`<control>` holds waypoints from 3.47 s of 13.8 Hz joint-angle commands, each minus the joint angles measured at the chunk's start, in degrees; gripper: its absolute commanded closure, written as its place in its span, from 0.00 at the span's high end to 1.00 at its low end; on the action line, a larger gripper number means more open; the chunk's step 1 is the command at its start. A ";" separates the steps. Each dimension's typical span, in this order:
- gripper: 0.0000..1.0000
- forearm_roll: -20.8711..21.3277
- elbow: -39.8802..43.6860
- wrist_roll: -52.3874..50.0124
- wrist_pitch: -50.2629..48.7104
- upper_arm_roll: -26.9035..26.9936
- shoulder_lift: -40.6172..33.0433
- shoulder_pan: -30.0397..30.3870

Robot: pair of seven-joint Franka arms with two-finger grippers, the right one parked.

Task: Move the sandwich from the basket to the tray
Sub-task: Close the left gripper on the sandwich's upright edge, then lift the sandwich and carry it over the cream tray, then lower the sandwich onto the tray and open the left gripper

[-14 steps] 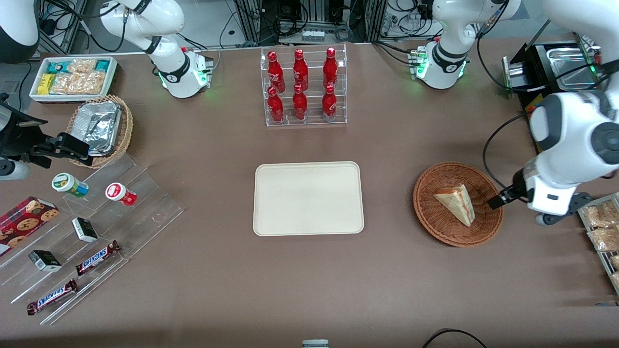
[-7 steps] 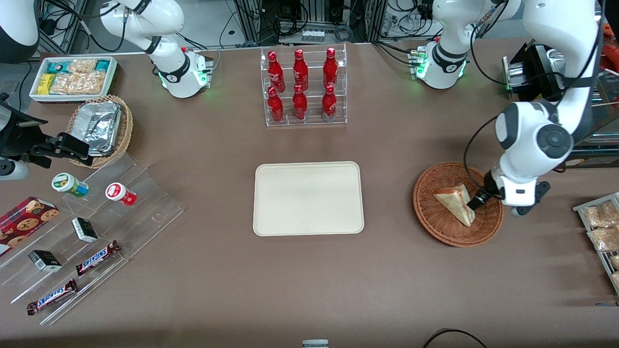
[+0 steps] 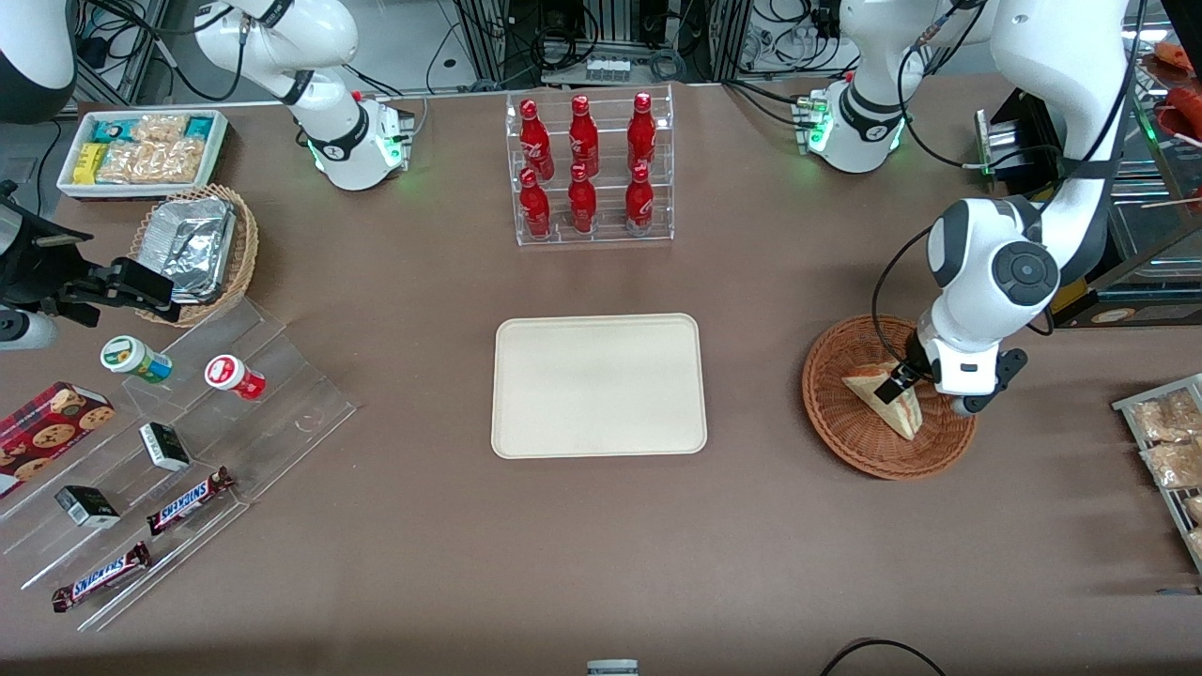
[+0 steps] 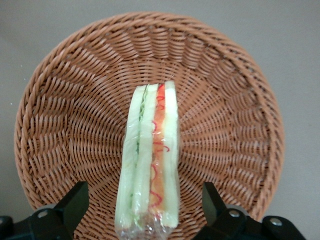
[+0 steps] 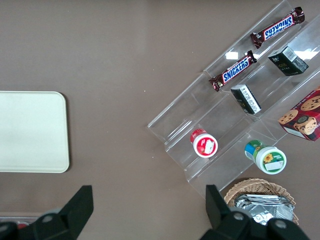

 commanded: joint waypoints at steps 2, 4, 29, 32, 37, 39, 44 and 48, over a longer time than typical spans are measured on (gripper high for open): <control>0.99 0.16 -0.55 -1.44 2.95 0.28 2.17 -0.37; 0.63 0.16 -0.46 -1.80 2.95 0.37 2.79 -0.80; 0.00 5.16 49.37 -2.76 -22.45 -2.27 28.18 -39.38; 0.00 5.60 50.17 -2.94 -21.66 -2.18 31.00 -40.53; 0.01 5.69 50.25 -4.52 -20.60 -2.18 32.94 -40.80; 0.75 5.78 50.17 -4.52 -20.60 -2.18 32.85 -40.80; 0.99 5.61 50.25 -4.52 -24.62 -1.74 27.77 -39.83; 0.99 5.08 49.81 -4.09 -38.05 -1.30 15.48 -32.91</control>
